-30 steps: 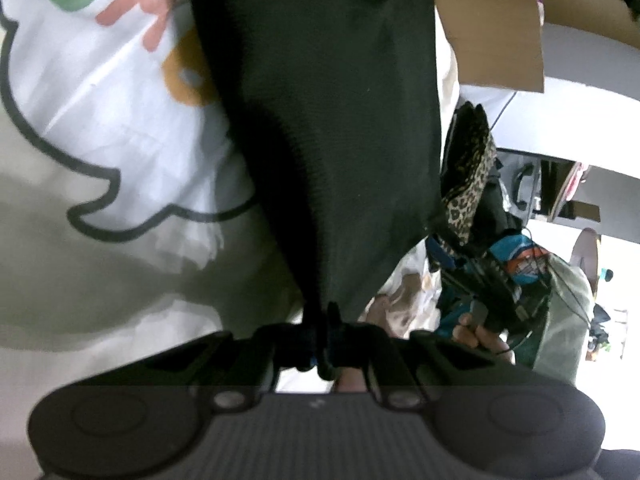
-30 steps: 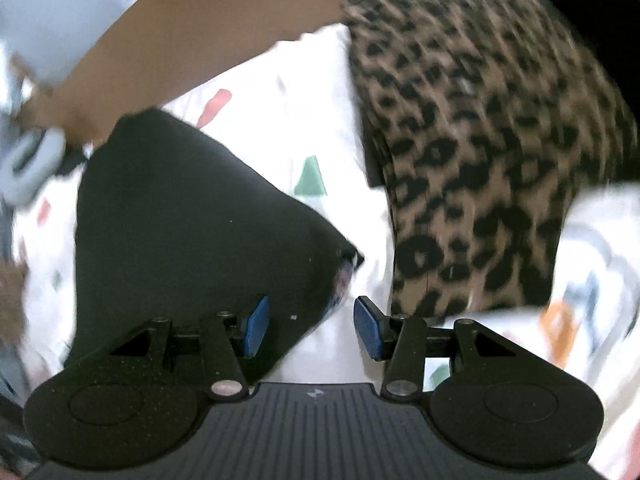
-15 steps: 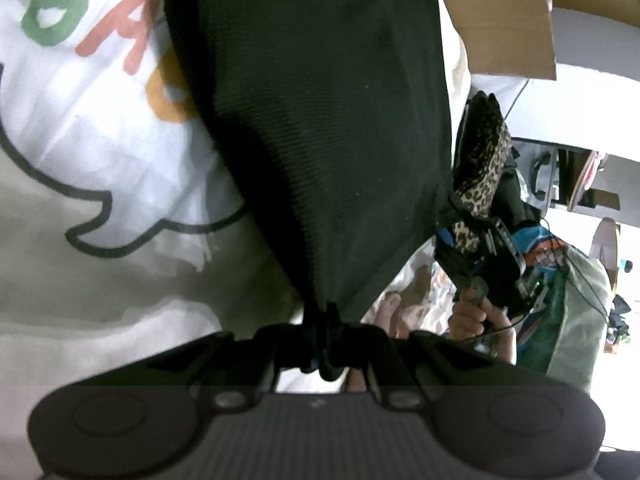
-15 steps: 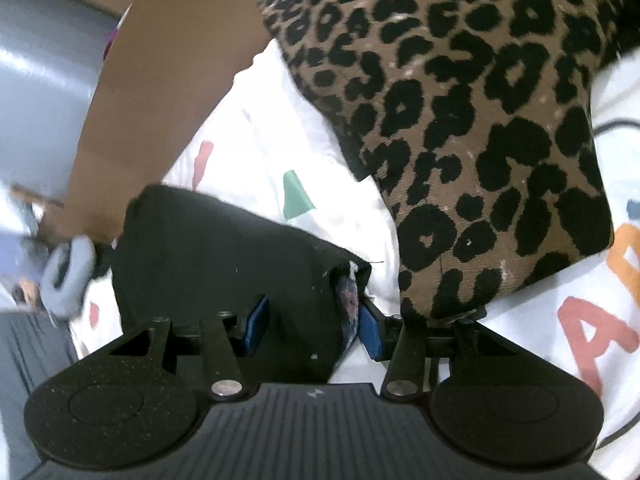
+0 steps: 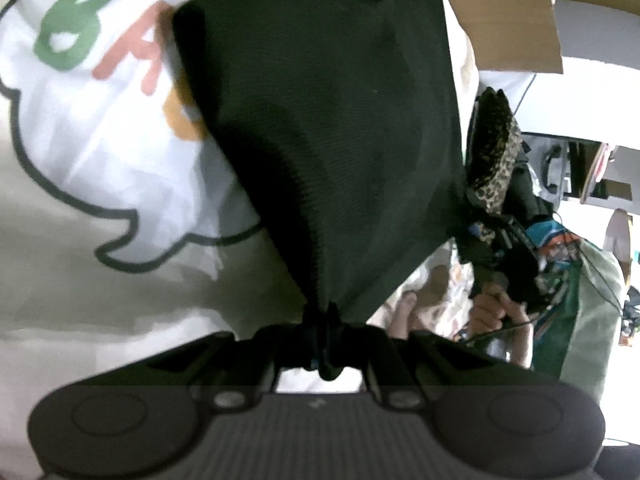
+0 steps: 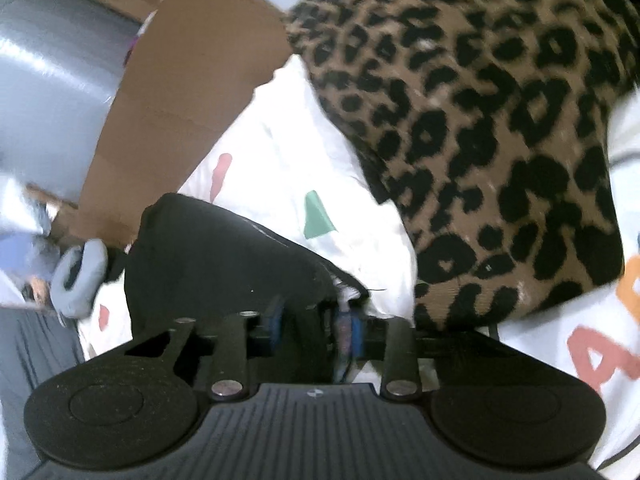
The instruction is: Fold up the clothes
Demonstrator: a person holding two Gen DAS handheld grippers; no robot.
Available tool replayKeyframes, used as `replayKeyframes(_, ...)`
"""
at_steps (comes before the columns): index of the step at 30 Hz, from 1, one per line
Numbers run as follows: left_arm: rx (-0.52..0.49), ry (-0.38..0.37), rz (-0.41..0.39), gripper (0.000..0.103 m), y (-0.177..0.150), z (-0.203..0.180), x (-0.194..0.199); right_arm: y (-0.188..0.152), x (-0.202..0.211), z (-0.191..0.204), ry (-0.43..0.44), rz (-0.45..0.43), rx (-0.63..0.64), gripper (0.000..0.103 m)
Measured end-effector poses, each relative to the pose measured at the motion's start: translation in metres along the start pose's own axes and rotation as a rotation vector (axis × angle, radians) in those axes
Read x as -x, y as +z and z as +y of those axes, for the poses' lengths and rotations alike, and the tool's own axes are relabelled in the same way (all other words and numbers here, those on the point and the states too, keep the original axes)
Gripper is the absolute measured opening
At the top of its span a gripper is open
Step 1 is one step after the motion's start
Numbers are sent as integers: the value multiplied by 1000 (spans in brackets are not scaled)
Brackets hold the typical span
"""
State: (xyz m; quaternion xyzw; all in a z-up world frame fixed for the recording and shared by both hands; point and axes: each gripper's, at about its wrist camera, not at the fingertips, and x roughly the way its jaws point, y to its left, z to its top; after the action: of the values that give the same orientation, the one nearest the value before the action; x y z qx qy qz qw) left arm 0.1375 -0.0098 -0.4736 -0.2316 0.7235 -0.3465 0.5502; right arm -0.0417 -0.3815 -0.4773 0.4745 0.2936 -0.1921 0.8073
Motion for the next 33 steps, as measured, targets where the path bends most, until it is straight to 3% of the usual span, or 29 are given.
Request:
replayKeyframes(6, 5, -3, 0, 3, -1, 4, 2, 5, -6, 21, -21, 6, 131, 14)
replayKeyframes(14, -1, -14, 1, 3, -2, 3, 7, 13, -18, 7, -22, 52, 76, 14)
replayKeyframes(19, -19, -35, -14, 3, -4, -4, 18, 14, -17, 6, -27, 84, 71, 5)
replayKeyframes(33, -110, -34, -188, 3, 8, -32, 128, 3, 20, 50, 67, 180, 159, 5)
